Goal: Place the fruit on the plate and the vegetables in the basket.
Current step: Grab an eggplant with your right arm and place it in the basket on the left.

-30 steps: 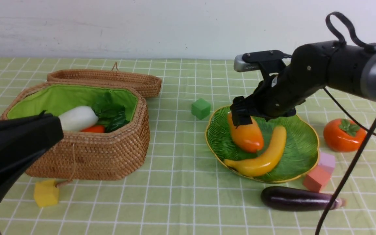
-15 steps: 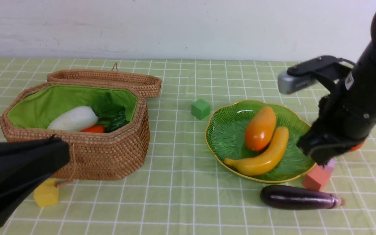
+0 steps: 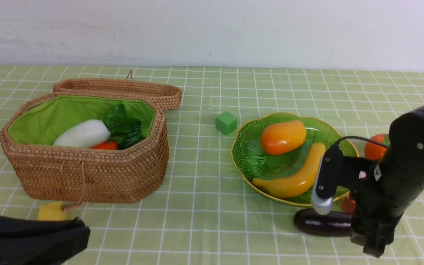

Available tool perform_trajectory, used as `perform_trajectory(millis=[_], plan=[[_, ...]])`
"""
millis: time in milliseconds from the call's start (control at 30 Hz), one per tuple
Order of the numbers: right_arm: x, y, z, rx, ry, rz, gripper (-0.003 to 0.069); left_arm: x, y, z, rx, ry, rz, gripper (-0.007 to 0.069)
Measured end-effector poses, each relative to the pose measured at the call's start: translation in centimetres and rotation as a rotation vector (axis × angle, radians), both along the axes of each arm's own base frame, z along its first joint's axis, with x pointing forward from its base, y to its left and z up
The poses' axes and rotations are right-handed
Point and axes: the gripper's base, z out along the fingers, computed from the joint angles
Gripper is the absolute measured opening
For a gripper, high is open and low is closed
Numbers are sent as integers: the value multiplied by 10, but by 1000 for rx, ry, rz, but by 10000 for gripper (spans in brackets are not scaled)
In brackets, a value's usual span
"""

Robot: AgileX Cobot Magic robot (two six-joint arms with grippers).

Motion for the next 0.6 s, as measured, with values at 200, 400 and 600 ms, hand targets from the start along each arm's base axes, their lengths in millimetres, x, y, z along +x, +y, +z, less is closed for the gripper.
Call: perform_trajectory(millis=[200,400,600], plan=[[17,-1,-20,8,-42,5,544,-2,-2,1,5,-23,-35,17],[22,-2,-36,-5,-5,0,523,-2,-2,1,11,-35,-48,17],[24,1,-47,1,21,35,518,-2,-2,1,10,-35,-48,17]])
